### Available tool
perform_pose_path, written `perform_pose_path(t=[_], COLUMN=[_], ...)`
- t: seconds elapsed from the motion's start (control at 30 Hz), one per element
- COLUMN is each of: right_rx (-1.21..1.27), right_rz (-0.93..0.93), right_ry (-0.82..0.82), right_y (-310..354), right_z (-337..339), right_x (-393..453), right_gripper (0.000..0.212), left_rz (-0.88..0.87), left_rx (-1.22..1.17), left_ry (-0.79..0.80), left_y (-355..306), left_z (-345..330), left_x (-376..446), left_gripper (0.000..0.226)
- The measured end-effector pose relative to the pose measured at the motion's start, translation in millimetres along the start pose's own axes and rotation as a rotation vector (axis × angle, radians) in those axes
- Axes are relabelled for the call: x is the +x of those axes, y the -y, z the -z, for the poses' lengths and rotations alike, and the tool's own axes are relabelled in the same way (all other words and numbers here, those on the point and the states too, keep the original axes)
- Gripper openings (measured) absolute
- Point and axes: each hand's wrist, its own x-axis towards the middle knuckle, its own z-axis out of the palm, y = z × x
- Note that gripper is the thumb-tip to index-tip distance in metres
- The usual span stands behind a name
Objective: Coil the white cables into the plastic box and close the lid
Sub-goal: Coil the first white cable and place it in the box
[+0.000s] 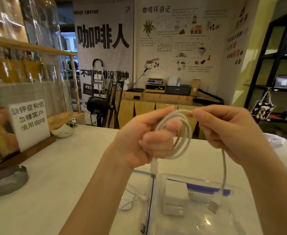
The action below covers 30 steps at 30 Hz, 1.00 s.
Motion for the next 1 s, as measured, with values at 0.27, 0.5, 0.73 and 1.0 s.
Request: perform_pose_path(t=[0.27,0.5,0.73,1.0], right_rx=[-0.356,-0.575,-0.868,-0.999], right_rz=[-0.089,-0.131,0.011,0.309], right_ry=[0.070,0.315,0.339,0.198], right_y=[-27,-33,-16,-3], right_z=[-56,-73,-66,-23], right_x=[2,-3,-11,-3], right_gripper=[0.018,0.024,0.030,0.034], left_rz=[-0.513,-0.720,-0.561,-0.213], left_rx=[-0.219,0.346,0.914,1.309], left_ry=[-0.318,-0.802,-0.970,-0.735], left_y=[-3,0,8,24], left_z=[13,30,36,27], left_x=[3,1,2,12], left_gripper=[0.042,0.039,0.035,0.043])
